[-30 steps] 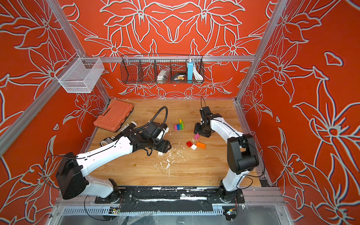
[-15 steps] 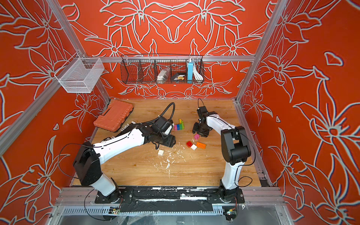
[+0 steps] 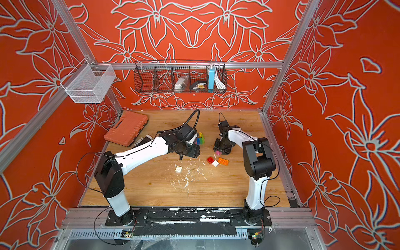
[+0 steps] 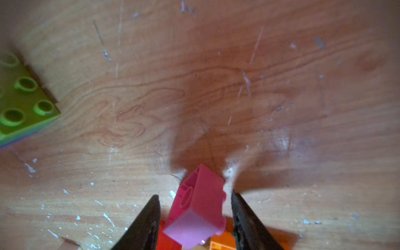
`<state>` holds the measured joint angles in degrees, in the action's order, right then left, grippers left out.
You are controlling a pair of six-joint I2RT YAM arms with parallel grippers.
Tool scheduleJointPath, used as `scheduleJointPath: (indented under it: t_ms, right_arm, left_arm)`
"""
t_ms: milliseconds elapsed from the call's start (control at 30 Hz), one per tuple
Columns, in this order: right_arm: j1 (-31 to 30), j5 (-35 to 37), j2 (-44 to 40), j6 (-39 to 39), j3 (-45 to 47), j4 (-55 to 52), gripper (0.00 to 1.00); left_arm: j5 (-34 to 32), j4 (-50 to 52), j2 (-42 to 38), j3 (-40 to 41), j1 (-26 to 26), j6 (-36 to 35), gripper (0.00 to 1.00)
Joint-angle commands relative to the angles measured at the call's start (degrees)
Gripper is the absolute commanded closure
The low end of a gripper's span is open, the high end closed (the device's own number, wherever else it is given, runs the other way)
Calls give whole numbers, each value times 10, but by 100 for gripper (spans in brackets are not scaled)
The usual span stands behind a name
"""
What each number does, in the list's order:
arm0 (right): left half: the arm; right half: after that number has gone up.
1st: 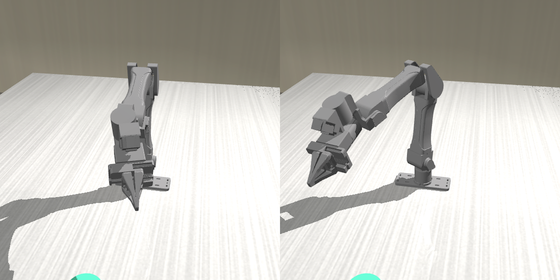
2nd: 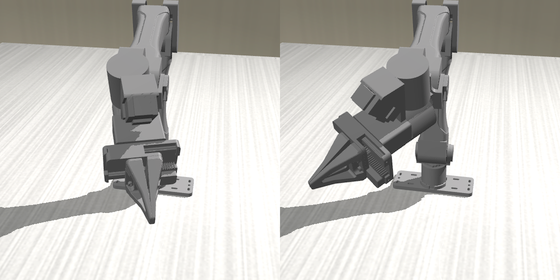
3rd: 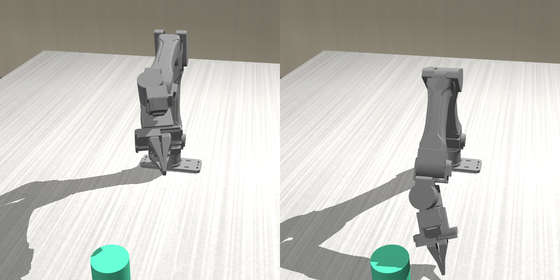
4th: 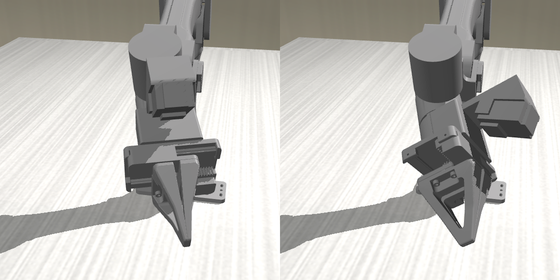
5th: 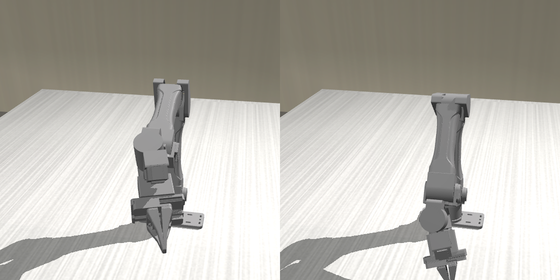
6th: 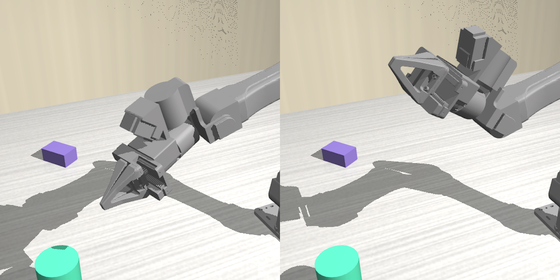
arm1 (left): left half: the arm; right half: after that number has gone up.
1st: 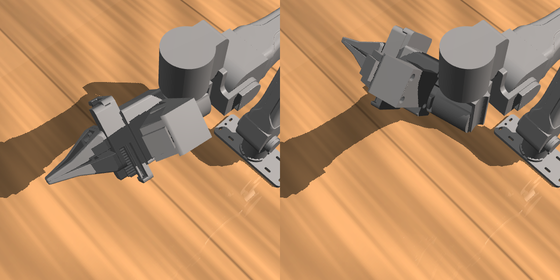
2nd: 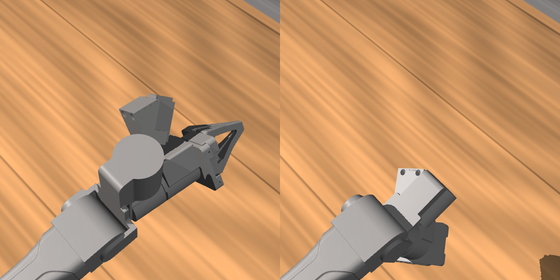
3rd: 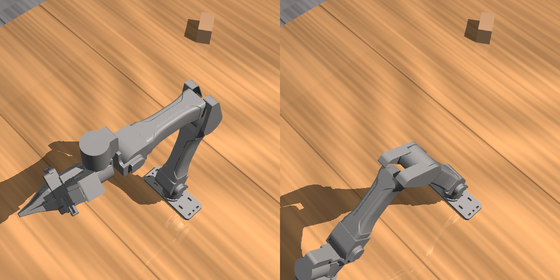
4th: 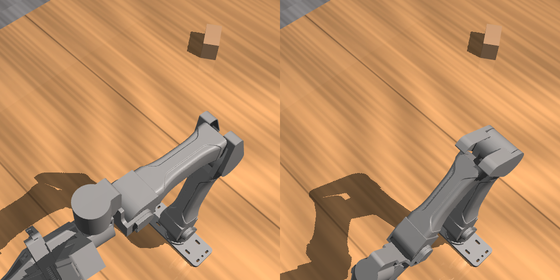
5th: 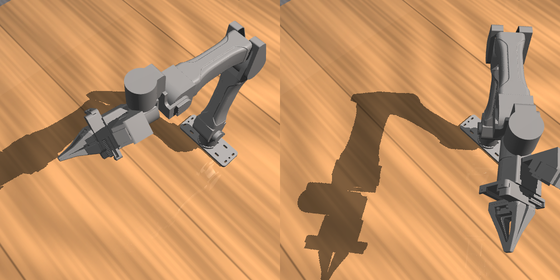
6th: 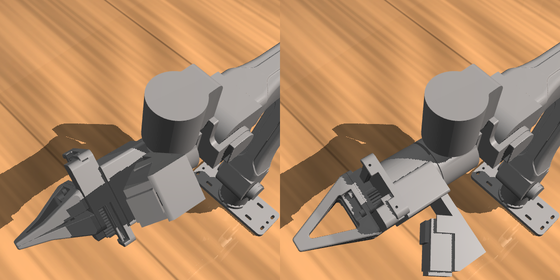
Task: Assemble the letter r with lego
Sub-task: Pick up the lego brick from the center of the board.
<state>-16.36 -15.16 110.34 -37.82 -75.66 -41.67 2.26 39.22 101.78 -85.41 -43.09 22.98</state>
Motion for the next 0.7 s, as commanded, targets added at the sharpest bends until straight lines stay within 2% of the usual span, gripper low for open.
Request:
scheduleJointPath:
  t_ms: [0,333,667]
  right_arm:
    - [-3,-11,14,0,3,-1,50]
    - [-11,24,45,16,-33,-35,68]
    - [-22,89,47,56,-56,-77,78]
  left_arm:
    - [-13,21,0,0,0,-6,33]
    - [-12,8,-33,42,13,-15,33]
    - [-2,-11,-82,91,39,-7,33]
